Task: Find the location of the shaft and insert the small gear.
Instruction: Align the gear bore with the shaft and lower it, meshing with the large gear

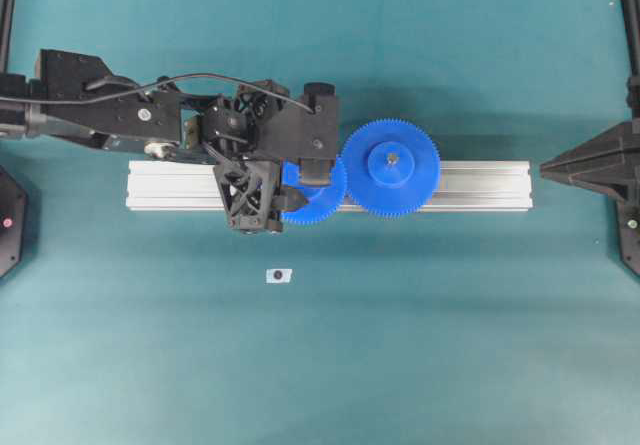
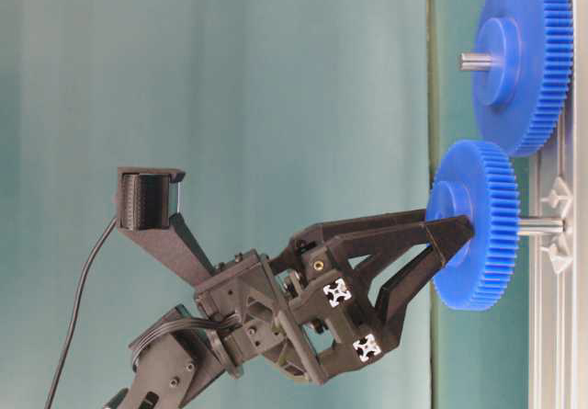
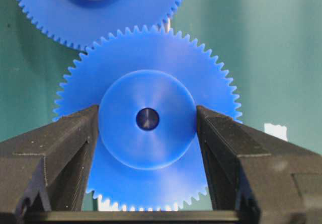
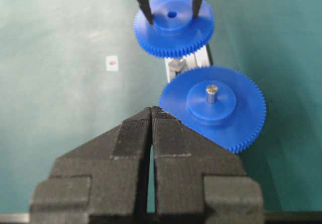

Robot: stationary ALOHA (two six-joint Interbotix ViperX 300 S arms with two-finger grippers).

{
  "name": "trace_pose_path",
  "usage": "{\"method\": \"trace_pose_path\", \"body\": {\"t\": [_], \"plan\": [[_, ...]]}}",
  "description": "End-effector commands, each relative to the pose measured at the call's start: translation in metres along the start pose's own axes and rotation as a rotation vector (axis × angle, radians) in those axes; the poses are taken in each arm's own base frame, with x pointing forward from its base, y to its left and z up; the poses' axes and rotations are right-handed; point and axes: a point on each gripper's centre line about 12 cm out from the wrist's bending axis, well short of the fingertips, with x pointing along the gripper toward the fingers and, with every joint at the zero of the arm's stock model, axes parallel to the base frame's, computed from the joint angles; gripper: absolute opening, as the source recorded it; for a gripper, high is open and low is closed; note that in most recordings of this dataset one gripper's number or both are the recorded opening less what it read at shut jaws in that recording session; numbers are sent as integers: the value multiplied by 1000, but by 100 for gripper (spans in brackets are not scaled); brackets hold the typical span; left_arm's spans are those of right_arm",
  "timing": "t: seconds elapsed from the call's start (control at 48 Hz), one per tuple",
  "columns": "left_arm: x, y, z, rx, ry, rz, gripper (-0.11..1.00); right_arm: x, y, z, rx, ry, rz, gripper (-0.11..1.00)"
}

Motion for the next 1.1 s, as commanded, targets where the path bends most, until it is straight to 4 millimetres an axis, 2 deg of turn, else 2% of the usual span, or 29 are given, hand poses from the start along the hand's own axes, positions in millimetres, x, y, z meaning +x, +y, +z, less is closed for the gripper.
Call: {"method": "trace_pose_path", "body": {"t": [0.0,0.083,0.146,0.584,0.938,1.084], "plan": [[-5,6,6,-3,-21,12,69,0,0,5,11,-14,0,2],[-5,6,6,-3,-20,12,81,0,0,5,14,-12,0,2],[-5,6,6,-3,-21,12,85,0,0,5,20,-12,0,2],[-24,10,19,-5,-75,25,84,1,0,3,30,-9,0,2],[-23,10,18,-8,-72,25,84,1,0,5,31,-23,1,2],[-17,3,16,-22,-62,11,84,1,0,4,31,-22,1,2]]}}
